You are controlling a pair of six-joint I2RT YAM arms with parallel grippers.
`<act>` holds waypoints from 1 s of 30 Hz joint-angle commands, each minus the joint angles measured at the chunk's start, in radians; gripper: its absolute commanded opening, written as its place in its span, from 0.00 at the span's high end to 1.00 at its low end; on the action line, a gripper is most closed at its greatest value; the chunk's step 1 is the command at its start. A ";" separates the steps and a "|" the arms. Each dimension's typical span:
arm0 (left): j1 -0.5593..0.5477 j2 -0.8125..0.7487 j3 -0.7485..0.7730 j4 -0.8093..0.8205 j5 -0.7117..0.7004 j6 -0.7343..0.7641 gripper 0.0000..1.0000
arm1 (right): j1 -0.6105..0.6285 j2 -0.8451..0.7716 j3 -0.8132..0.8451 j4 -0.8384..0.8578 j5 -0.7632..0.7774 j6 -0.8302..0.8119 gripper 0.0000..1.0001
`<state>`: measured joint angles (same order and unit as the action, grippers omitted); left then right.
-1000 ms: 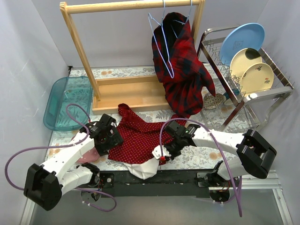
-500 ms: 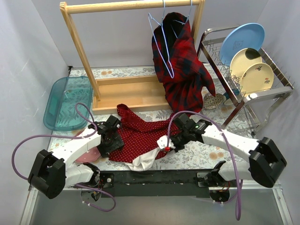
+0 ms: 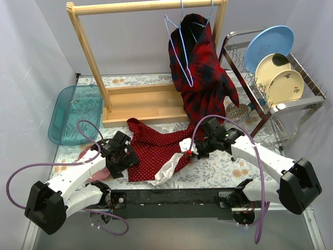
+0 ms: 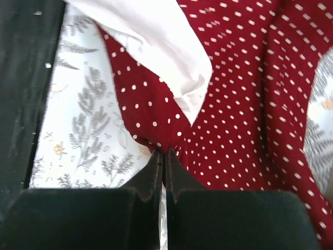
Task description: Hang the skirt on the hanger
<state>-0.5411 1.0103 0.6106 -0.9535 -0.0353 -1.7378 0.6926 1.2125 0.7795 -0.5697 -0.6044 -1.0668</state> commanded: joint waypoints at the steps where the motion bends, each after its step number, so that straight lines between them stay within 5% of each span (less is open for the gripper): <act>1: -0.014 -0.019 -0.055 0.019 0.089 -0.032 0.21 | -0.038 0.022 0.056 0.044 0.018 0.059 0.99; 12: -0.112 0.016 -0.101 0.130 0.094 -0.103 0.38 | -0.051 0.074 0.096 0.024 -0.021 0.082 0.99; 21: -0.146 -0.070 -0.161 0.191 0.048 -0.151 0.88 | -0.054 0.087 0.127 -0.013 -0.044 0.077 0.99; 30: -0.148 -0.272 -0.100 0.203 -0.041 -0.140 1.00 | -0.070 0.053 0.194 -0.136 -0.058 0.025 0.99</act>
<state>-0.6830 0.8299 0.4595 -0.7765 -0.0078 -1.8709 0.6346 1.2991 0.8993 -0.6384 -0.6327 -1.0115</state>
